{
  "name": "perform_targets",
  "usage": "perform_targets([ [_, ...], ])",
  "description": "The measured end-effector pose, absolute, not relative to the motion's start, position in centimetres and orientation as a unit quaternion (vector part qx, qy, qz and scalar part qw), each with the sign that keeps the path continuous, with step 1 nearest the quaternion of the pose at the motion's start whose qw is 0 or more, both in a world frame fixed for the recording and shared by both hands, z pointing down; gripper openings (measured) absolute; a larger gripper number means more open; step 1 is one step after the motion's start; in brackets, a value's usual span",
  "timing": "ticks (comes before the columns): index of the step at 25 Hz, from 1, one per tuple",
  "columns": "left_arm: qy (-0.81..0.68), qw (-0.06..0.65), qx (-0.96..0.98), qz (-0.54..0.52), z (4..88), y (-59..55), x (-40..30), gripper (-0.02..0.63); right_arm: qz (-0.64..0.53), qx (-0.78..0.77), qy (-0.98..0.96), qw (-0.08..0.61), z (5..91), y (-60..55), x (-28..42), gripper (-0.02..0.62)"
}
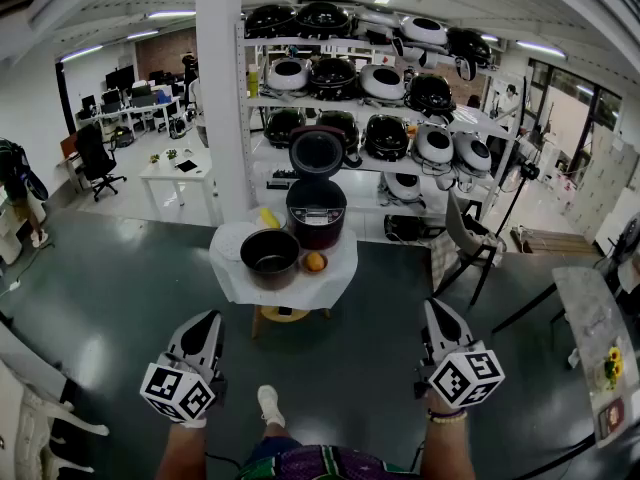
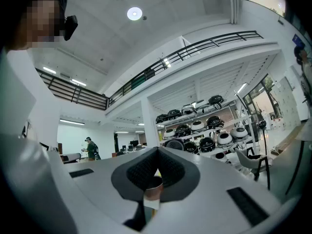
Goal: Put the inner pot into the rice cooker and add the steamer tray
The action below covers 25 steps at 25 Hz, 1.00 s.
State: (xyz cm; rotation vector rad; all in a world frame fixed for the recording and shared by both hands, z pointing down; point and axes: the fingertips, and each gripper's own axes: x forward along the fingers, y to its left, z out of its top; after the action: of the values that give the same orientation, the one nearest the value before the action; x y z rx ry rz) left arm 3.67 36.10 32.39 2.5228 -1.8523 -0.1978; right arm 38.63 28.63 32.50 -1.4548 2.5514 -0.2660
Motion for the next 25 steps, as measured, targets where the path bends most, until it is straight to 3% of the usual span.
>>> perform_targets([
  [25, -0.611, 0.009, 0.789, -0.071, 32.6, 33.1, 0.6, 0.021, -0.041, -0.499, 0.863, 0.067, 32.5, 25.3, 36.8, 0.005],
])
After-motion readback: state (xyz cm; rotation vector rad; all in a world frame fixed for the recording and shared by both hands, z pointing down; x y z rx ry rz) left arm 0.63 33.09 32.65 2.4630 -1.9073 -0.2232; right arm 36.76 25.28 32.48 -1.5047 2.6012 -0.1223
